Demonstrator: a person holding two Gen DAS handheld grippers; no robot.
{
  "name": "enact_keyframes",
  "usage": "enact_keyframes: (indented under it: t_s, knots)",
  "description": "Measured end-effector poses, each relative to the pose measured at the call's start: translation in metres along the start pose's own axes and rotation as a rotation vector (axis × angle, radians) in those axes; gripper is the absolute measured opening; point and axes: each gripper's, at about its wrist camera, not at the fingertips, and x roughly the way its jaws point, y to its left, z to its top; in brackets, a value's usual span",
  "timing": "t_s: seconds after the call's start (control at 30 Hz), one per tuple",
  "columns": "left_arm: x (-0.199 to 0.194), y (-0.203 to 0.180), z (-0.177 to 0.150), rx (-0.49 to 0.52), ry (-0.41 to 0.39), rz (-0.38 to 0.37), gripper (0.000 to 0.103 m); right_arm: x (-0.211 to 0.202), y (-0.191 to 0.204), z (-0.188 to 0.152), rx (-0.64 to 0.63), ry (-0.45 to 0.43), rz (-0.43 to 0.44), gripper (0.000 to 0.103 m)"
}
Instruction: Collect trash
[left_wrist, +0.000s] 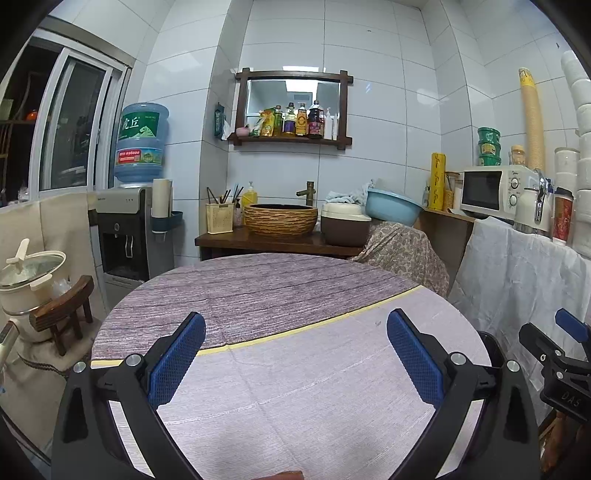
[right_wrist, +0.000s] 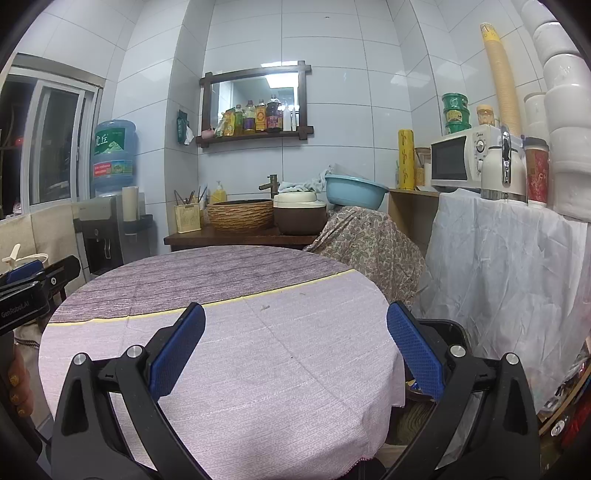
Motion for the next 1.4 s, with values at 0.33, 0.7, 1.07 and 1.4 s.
enact_keyframes:
  t_s: [0.33,0.7,1.07,1.4]
  knots:
    - [0.0018,-0.0026,-0.0008,-0.001,0.01,-0.006,0.098,0.0015,-0.0005,-0.0026,0.001,0.006,0.001,0.097]
    - [0.0014,-0.0026,-0.0011,-0.003,0.017,-0.013,0.098,0.0029,-0.0018,-0.0056,0.006,0.008,-0.002,0.097]
    - [0.0038,-0.0016,-0.0003,0.002,0.028,-0.014,0.098,0.0029,-0.0008,-0.0067,0.008,0.009,-0.004,0.097]
    - [0.0041,-0.0014,-0.0003,0.004,0.03,-0.018,0.098,0.0034,-0.0001,-0.0073,0.013,0.01,-0.004,0.097]
